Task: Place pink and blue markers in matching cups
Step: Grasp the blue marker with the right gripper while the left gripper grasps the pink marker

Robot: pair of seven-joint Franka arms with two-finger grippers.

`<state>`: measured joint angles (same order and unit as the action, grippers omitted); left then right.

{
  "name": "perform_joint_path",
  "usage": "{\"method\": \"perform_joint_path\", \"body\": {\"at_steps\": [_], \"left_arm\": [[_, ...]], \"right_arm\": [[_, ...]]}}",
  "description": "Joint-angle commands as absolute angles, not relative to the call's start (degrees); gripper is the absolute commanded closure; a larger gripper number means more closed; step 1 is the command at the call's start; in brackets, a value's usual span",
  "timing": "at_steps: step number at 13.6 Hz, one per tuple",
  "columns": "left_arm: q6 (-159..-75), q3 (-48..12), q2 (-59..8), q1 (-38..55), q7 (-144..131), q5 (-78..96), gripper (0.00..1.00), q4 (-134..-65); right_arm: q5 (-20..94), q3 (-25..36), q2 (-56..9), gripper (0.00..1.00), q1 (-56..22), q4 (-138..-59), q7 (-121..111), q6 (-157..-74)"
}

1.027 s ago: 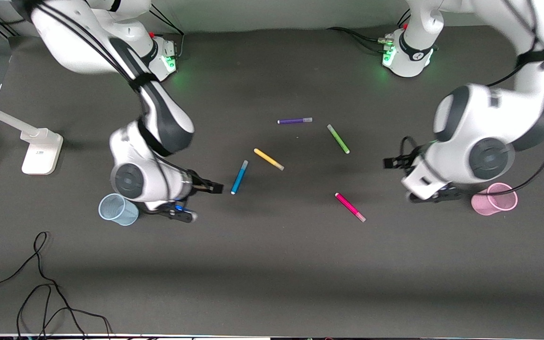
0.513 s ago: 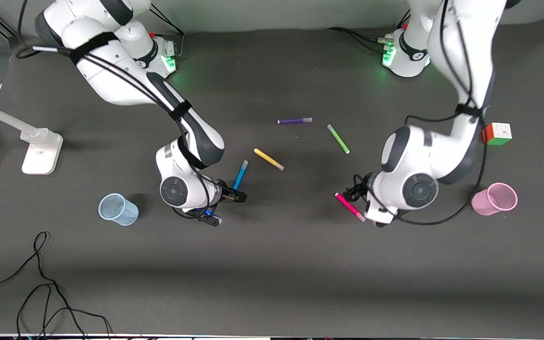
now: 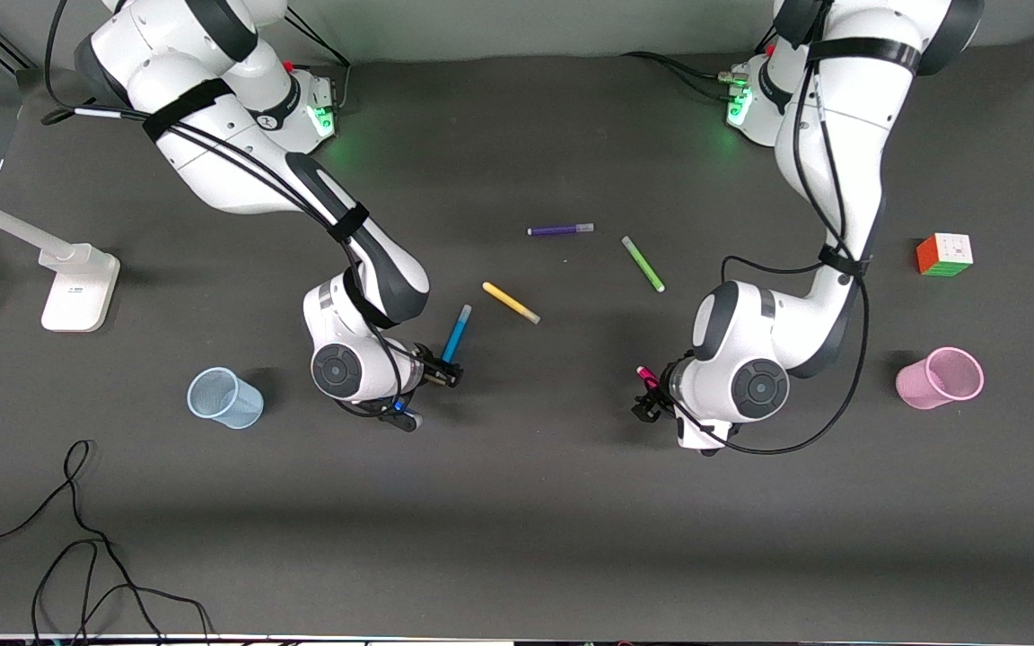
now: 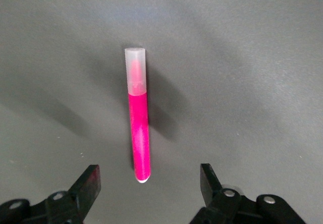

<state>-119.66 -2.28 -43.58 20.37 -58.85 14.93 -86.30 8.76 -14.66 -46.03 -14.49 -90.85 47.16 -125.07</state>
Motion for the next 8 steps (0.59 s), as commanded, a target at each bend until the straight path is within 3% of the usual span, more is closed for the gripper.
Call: {"method": "perform_joint_path", "body": {"at_steps": [1,2,3,6,8], "left_arm": [[-119.62,-2.02,-44.03,21.35,-60.64,15.56,0.17,-85.43],[-119.71,-1.93,-44.12,21.36,-60.64,15.56,0.19,-85.86],[-120.58,-2.02,-44.12,21.36,-60.64,15.56,0.24,-86.65],[-122.69,-1.93,-44.12,21.45,-60.12,15.47,0.33,-88.85],[-122.87,-2.02,-43.95,21.53,-59.94,15.21,0.37,-90.25]], "right_arm": [[9.49,-15.12,-46.05,0.83,-14.41,-91.32,48.52,-126.30],[9.49,-15.12,-46.05,0.95,-14.41,-91.23,48.52,-126.21],[9.49,-15.12,-46.05,1.00,-14.41,-91.23,48.52,-126.04],[9.49,-15.03,-44.83,1.00,-13.98,-91.05,47.99,-124.38],[8.97,-14.51,-40.63,1.00,-13.71,-91.49,47.38,-120.86]]}}
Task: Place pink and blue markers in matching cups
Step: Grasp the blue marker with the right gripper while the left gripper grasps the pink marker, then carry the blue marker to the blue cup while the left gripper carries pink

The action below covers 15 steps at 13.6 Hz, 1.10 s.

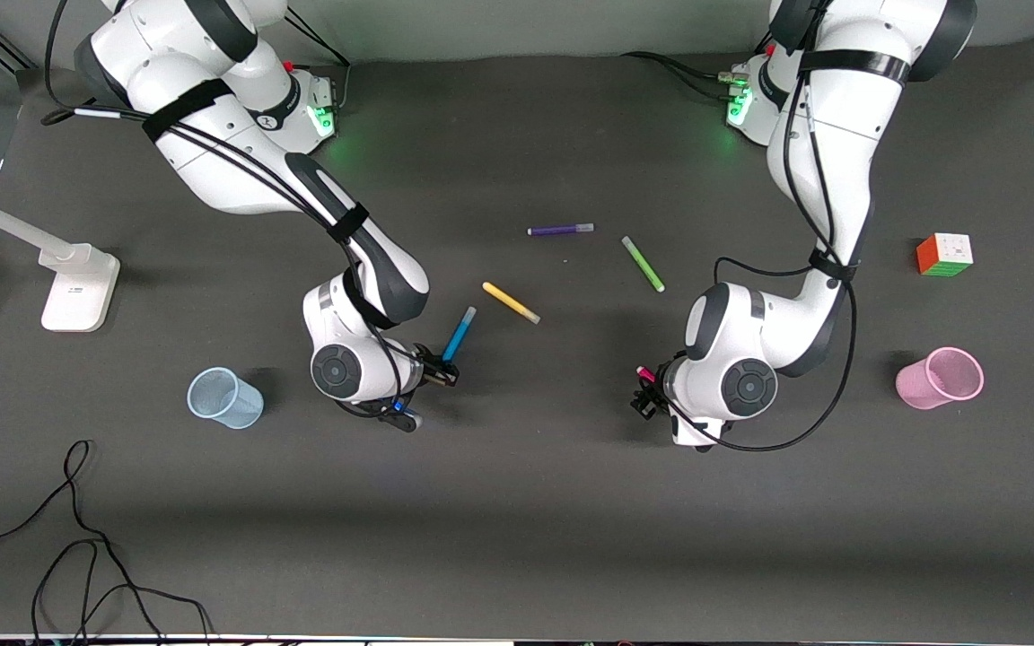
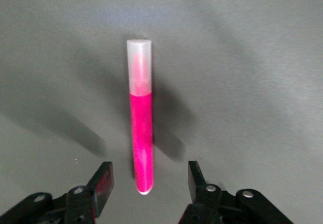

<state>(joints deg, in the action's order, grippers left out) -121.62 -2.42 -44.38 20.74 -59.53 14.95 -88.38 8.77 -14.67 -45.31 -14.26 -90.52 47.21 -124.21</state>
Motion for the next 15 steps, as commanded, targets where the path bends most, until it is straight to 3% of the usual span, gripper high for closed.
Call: {"method": "perform_joint_path", "body": {"at_steps": [1,4,7,12,15], "left_arm": [[-122.87,-1.93,-43.86,21.62,-59.85,15.03,0.43,-90.70],[-123.05,-1.93,-43.86,21.71,-59.85,14.94,0.65,-91.06],[-123.05,-1.93,-43.86,21.80,-59.85,14.94,1.00,-91.14],[-120.69,-1.93,-41.93,21.45,-59.77,14.68,1.00,-90.97],[-109.55,-1.67,-35.45,20.75,-59.33,12.93,1.00,-90.61]], "right_arm": [[8.53,-14.33,-37.91,1.00,-13.28,-92.36,46.85,-118.85],[3.97,-9.16,-26.50,1.00,-12.39,-100.69,38.36,-118.65],[3.87,-2.30,-16.47,1.00,-11.69,-104.92,26.48,-118.12],[-1.66,6.57,-8.01,1.00,-11.78,-106.17,7.79,-118.91],[-1.93,11.59,-9.31,1.00,-11.69,-106.08,-3.48,-124.69]]}}
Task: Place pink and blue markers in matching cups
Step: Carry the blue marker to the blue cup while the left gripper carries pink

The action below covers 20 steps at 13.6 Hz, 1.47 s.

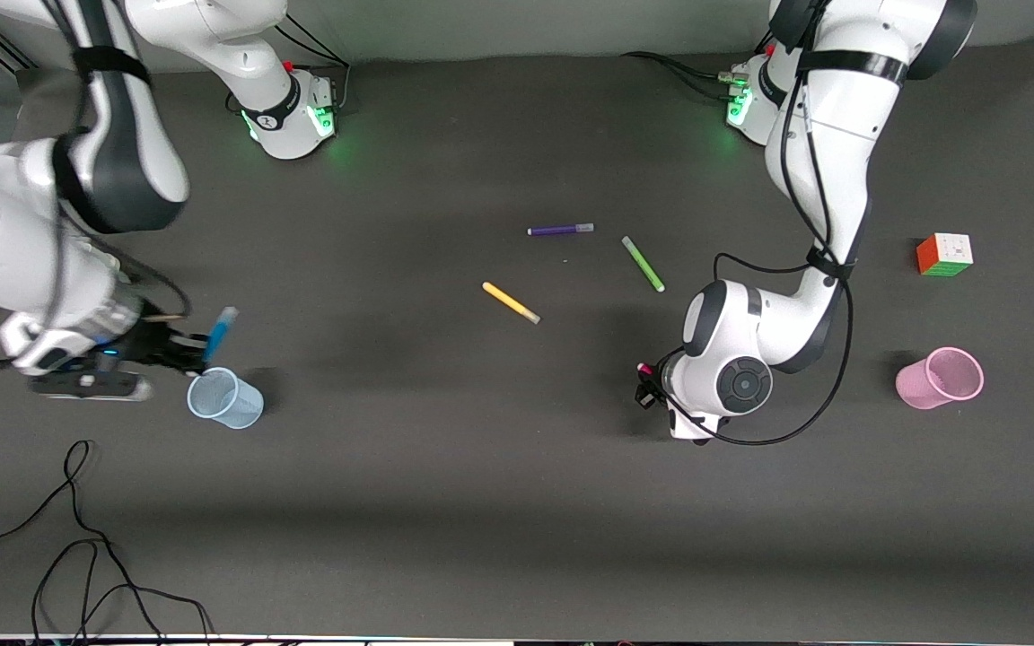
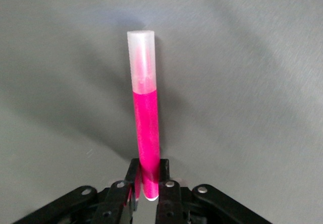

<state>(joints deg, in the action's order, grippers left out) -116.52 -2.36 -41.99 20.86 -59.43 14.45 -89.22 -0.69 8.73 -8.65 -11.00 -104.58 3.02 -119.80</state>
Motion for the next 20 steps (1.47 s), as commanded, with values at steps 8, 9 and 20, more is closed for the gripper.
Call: {"method": "perform_joint_path", "body": {"at_steps": [8,9,20], "left_arm": [[-68.70,-1.32,-25.75,4.86,-36.86,12.57,1.00,-78.34],[-64.03,-1.32,-25.84,1.35,-33.52,12.92,1.00,-76.05],[-54.58,-1.32,-41.55,-21.88,-5.91,12.40,1.00,-63.48]], "right_arm": [[-1.93,12.92,-18.01,1.00,-11.34,-107.93,-8.79,-145.28],[-1.85,12.92,-18.28,1.00,-11.34,-108.28,-8.35,-145.28],[-1.14,12.39,-19.42,1.00,-11.78,-110.39,-5.72,-147.56]]}}
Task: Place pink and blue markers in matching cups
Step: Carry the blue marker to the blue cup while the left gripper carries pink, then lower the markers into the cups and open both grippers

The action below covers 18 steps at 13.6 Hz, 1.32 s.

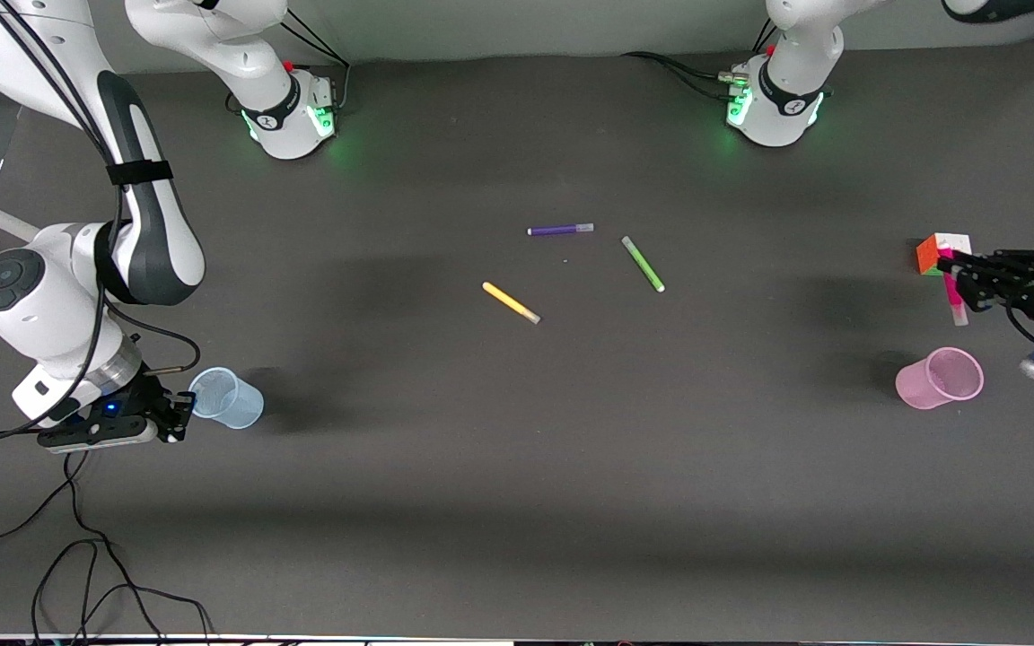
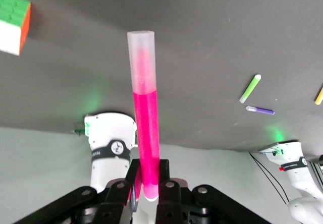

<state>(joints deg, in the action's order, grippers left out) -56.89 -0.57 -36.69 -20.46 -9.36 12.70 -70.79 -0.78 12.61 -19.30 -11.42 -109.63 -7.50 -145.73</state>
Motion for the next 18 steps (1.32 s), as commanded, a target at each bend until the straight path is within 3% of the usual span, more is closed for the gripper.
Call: {"method": "perform_joint_path", "body": {"at_steps": [1,5,10,11,12,18], "left_arm": [[-55.36,-1.23,-43.14,-22.32,-3.89,11.87,1.00,-62.15],[-58.36,-1.32,-47.45,-24.87,1.05,11.87,1.00,-60.91],[-60.54,-1.49,-49.48,-25.31,1.14,12.30,1.00,-60.91],[-61.51,-1.49,-49.92,-25.31,1.14,12.30,1.00,-60.73],[-63.00,-1.49,-49.92,-25.40,1.14,12.39,1.00,-60.65],[-66.71,-1.67,-50.80,-25.40,1.76,12.48,1.00,-61.00]], "right_arm": [[-1.23,12.31,-19.51,1.00,-11.86,-110.74,-4.58,-148.26],[-1.23,12.22,-19.42,1.00,-11.95,-114.78,-4.57,-155.29],[-1.23,12.13,-19.16,0.99,-11.95,-116.10,-4.40,-155.92],[-1.23,12.13,-19.25,0.40,-11.95,-116.10,-4.39,-155.92],[-1.23,12.04,-19.34,0.01,-11.87,-116.10,-4.39,-155.83],[-1.23,10.55,-17.94,0.00,-11.95,-114.97,-4.31,-153.56]]}}
